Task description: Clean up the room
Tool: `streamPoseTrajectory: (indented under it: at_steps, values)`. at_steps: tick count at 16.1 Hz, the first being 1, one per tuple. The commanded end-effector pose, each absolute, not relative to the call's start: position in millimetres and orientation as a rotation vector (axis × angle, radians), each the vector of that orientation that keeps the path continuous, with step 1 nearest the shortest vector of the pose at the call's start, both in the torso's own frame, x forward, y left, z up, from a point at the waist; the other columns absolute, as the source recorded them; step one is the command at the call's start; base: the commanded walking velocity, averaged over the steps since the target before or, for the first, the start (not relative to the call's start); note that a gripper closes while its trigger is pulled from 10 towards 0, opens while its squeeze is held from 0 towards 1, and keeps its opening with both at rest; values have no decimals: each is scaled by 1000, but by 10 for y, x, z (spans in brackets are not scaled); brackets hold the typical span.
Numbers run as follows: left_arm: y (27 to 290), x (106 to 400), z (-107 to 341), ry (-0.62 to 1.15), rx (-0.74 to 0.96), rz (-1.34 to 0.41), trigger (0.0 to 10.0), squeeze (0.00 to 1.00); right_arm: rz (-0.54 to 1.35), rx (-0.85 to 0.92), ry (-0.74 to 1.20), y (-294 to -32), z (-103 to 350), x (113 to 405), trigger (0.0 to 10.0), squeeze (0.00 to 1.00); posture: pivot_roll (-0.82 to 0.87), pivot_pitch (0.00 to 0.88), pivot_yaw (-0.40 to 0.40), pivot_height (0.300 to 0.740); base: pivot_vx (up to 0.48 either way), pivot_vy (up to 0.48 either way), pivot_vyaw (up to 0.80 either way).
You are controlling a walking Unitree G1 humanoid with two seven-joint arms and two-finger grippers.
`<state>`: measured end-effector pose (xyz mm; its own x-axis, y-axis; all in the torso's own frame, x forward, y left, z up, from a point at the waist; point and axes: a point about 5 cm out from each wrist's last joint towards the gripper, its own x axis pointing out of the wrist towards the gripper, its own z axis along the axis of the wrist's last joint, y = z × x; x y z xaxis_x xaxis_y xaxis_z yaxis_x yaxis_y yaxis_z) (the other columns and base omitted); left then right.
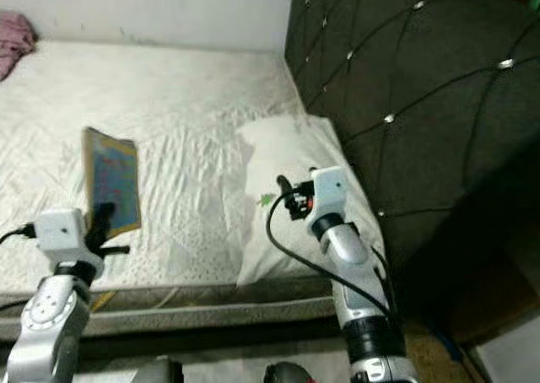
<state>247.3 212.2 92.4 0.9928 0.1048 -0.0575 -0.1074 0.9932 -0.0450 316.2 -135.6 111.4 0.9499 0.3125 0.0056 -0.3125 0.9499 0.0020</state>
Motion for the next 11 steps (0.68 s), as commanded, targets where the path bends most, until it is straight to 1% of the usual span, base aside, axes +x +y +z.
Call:
streamPoseTrajectory:
  at_steps: [1, 5, 11]
  values:
    - [2163, 2482, 935, 62, -98, 139, 10000, 0, 317, 3, -17, -1374, 1163, 3167, 10000, 0, -43, 0, -78, 654, 0, 0, 0]
    - [2188, 2500, 939, 75, -117, 137, 10000, 0, 310, 6, -13, -1388, 1156, 3159, 10000, 0, -43, 0, -78, 614, 0, 0, 0]
    - [2180, 2523, 955, 70, -153, 135, 10000, 0, 304, 3, -3, -1417, 1142, 3158, 10000, 0, -43, 0, -87, 614, 0, 0, 0]
